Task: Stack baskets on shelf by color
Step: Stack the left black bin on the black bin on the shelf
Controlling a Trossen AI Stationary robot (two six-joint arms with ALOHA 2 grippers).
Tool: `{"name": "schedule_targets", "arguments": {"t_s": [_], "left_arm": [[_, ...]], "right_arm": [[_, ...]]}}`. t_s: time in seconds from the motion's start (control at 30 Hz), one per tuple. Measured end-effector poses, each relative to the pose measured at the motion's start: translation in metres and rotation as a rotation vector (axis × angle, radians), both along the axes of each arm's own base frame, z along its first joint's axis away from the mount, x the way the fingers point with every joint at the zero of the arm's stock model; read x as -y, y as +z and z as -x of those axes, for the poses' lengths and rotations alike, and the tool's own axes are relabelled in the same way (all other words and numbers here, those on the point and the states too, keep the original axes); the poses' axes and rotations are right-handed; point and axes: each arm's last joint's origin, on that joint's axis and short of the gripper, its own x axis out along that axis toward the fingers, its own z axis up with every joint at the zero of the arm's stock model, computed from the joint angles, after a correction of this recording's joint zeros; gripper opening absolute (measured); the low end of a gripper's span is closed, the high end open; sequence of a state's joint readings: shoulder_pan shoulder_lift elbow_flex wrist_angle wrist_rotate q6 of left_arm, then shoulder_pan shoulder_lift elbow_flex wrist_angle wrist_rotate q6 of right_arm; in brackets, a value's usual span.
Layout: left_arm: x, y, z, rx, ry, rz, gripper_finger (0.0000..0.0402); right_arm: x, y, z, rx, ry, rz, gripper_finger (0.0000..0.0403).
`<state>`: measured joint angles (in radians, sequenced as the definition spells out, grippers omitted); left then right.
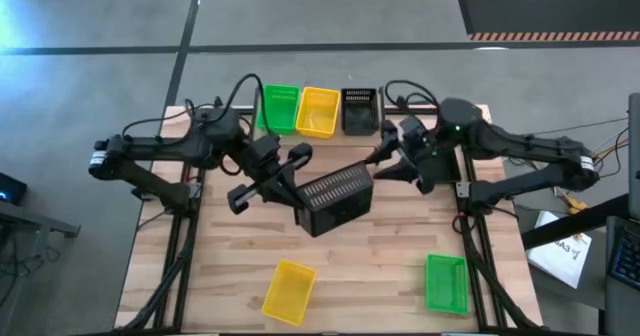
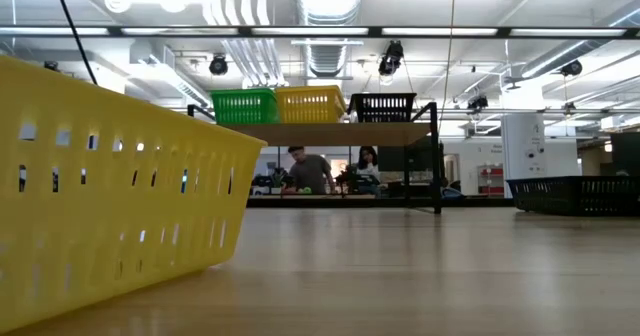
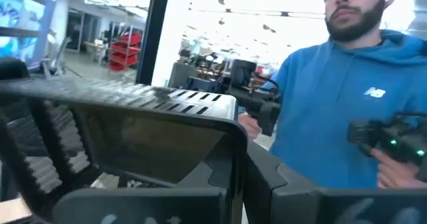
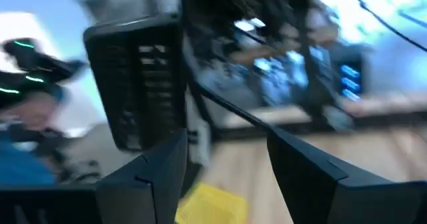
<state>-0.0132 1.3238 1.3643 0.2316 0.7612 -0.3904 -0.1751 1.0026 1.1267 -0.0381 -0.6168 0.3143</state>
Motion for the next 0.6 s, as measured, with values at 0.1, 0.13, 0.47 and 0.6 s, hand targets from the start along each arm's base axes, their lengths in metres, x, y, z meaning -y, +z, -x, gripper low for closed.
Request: {"name": "schedule_targets", "arguments": {"t_s": [0.1, 0.13, 0.47, 0.6], "left_arm": [[0.001, -0.002, -0.007, 0.008, -0.021, 0.014, 0.0], [0.001, -0.003, -0.009, 0.014, -0.023, 0.017, 0.0], [0.002, -0.002, -0.013, 0.032, -0.045, 0.041, 0.0], [0.001, -0.002, -0.013, 0.047, -0.036, 0.027, 0.0]], "right_arm": [[0.01, 0.0, -0.01, 0.061, 0.09, -0.046, 0.0199], [0.012, -0.001, -0.013, 0.073, 0.114, -0.059, 0.0199], [0.017, -0.006, -0.041, 0.145, 0.372, -0.137, 0.0192], [0.013, -0.003, -0.046, 0.197, 0.442, -0.133, 0.0181]]}}
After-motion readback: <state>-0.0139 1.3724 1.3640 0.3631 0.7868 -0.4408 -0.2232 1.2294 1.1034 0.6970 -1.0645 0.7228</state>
